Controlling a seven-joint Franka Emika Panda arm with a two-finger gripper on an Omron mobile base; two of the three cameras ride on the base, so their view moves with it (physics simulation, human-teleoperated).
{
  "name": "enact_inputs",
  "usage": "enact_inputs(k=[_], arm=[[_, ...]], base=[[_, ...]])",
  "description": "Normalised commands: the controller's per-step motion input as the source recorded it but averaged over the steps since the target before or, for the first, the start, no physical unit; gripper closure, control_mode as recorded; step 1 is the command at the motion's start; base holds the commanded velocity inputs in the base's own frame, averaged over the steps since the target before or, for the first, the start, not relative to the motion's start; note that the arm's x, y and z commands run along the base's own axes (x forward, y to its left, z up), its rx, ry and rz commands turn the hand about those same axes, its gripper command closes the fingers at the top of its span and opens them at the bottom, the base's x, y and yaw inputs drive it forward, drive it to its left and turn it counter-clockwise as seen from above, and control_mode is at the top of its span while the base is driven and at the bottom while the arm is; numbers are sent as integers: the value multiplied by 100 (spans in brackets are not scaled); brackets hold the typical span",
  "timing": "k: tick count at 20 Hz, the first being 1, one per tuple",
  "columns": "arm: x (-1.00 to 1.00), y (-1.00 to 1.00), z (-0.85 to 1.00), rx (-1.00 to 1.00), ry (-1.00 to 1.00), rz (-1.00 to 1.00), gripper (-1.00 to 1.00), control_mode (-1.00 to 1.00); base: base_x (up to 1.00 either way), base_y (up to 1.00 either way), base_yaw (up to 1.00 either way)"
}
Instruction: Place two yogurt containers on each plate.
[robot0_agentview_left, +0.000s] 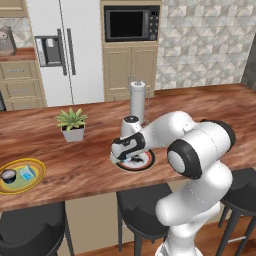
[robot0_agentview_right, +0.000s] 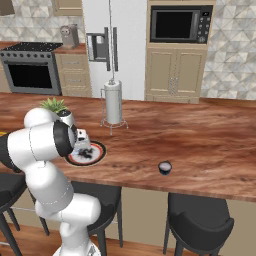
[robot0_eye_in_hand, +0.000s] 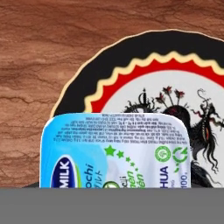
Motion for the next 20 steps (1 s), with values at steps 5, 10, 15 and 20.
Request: enact_inputs(k=[5,10,15,20], arm=[[0,0,0,0,0,0,-100,-100],[0,-3,0,0,0,0,-100,-100],[0,-18,0,0,0,0,-100,-100],[0,-25,20,0,0,0,-100,-100]], base=[[0,0,0],[0,0,0],[0,0,0],[0,0,0]])
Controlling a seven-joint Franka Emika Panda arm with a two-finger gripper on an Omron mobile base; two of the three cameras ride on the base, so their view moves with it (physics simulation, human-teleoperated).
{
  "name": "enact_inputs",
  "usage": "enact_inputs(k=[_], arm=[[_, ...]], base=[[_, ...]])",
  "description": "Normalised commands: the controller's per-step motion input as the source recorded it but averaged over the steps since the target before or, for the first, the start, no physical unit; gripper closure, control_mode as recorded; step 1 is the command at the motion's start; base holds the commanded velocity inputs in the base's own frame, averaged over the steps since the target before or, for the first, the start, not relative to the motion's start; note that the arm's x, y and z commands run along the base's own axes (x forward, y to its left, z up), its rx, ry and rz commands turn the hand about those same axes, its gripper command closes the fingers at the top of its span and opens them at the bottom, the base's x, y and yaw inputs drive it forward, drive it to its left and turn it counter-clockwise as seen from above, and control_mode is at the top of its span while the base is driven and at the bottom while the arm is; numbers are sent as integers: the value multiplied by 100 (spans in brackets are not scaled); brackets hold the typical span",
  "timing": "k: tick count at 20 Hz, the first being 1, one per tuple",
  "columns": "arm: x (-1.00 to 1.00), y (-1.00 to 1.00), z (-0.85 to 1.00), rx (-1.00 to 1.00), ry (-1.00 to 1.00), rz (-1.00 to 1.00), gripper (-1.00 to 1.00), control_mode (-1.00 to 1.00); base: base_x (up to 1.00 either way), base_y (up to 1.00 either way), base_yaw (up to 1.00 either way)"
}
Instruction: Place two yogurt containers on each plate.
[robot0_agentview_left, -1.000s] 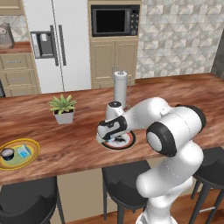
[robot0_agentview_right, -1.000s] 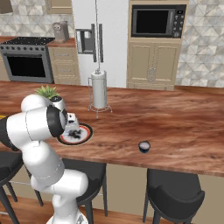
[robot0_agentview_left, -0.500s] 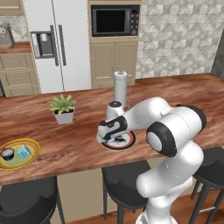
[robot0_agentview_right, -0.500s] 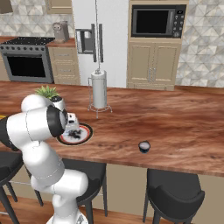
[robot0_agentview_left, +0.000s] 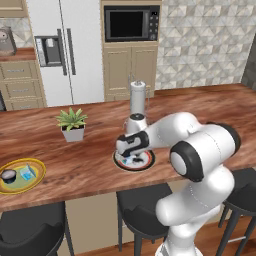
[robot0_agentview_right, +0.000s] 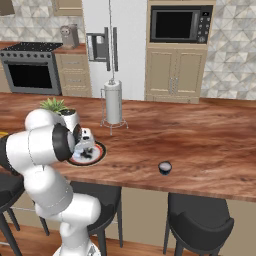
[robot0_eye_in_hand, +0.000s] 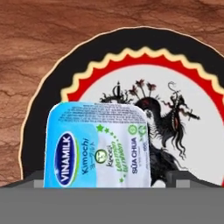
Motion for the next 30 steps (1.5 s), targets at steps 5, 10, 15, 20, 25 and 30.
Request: enact_inputs(k=[5,10,15,20,25,30], arm=[[-18,-17,69,4,-4,0,-100,-100],[-49,-3,68,3,-9,0,-100,-100],[-26,-28,39,-1,-1,-3,-100,-100],[31,-72,0,-13,9,-18,-100,-100],[76,-97,0,-17,29,-26,-100,-100],[65,-100,0,-7,36,-36,-100,-100]], base=[[0,0,0],[0,0,0],[0,0,0],[0,0,0],[0,0,0],[0,0,0]])
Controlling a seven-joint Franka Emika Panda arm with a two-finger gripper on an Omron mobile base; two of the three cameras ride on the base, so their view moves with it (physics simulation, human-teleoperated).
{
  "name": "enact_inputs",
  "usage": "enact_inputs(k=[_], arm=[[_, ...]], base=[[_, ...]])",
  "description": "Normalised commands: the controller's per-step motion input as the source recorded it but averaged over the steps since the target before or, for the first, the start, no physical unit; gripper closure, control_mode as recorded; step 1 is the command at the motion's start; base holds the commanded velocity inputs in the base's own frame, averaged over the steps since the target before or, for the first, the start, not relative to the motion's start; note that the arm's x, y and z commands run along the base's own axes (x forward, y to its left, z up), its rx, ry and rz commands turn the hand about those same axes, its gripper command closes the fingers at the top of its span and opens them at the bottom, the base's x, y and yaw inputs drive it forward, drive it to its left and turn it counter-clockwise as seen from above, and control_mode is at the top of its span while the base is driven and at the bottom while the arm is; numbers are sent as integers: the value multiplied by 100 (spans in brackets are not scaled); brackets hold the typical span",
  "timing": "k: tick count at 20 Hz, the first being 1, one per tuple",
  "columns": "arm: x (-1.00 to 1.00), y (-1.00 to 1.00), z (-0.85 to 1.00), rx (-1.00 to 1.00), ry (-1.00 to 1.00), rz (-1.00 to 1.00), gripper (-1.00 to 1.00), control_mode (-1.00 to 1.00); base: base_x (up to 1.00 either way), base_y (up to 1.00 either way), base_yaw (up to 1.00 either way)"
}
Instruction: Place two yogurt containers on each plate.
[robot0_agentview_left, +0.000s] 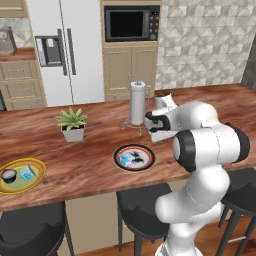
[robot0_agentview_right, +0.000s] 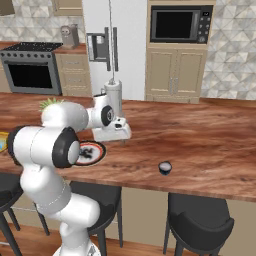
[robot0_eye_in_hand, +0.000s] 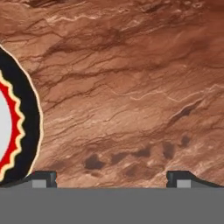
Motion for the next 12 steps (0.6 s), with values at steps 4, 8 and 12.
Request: enact_inputs(k=[4,8,12], arm=[[-4,-100,1,10,9,-19,-100,-100],[-43,-98,0,20,0,-3,-100,-100],[-41,-89,0,15,0,3,-100,-100]], base=[[0,0,0],[0,0,0],[0,0,0]])
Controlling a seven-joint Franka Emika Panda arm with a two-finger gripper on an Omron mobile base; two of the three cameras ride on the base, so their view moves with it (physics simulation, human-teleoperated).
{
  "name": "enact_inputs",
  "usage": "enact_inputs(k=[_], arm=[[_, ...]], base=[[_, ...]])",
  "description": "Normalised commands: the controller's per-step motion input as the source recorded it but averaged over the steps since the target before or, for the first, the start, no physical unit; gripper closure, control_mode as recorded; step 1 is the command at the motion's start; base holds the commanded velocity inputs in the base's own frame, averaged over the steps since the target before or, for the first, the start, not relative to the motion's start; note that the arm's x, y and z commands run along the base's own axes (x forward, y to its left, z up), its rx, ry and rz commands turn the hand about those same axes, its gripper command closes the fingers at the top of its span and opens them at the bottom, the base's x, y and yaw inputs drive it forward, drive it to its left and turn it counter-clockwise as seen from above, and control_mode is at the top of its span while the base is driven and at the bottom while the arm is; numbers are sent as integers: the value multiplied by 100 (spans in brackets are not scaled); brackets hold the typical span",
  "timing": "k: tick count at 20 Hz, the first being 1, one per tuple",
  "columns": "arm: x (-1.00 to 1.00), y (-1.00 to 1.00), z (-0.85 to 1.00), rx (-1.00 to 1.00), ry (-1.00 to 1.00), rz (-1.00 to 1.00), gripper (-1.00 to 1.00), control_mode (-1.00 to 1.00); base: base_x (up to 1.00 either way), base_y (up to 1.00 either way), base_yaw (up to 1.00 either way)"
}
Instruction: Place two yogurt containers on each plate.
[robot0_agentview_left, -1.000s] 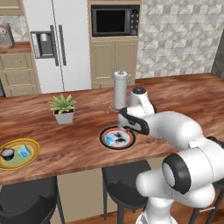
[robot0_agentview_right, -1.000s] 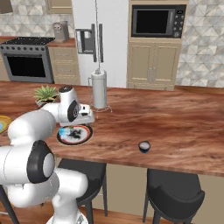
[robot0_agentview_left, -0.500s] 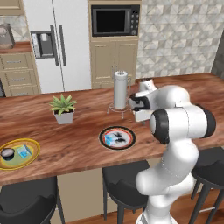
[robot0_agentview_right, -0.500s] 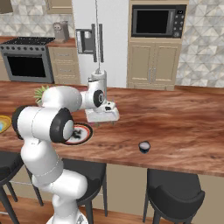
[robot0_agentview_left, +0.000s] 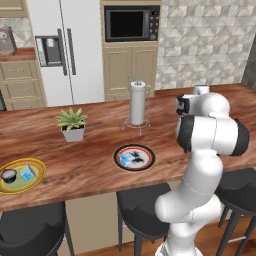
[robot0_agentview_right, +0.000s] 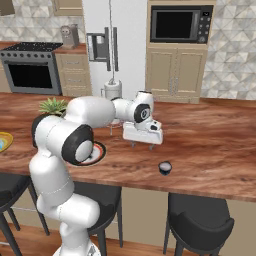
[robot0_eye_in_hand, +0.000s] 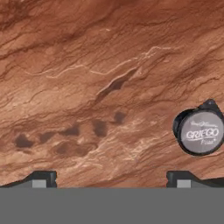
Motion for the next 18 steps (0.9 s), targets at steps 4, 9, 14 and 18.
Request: enact_inputs(k=[4,9,14,18], arm=[[-50,-64,0,11,0,13,-100,-100],[-91,-9,0,3,-21,21,-100,-100],[-13,0,0,-6,-8,30,-100,-100],[47,0,0,-6,3,24,-100,-100]], base=[[0,0,0],[0,0,0],[0,0,0],[0,0,0]])
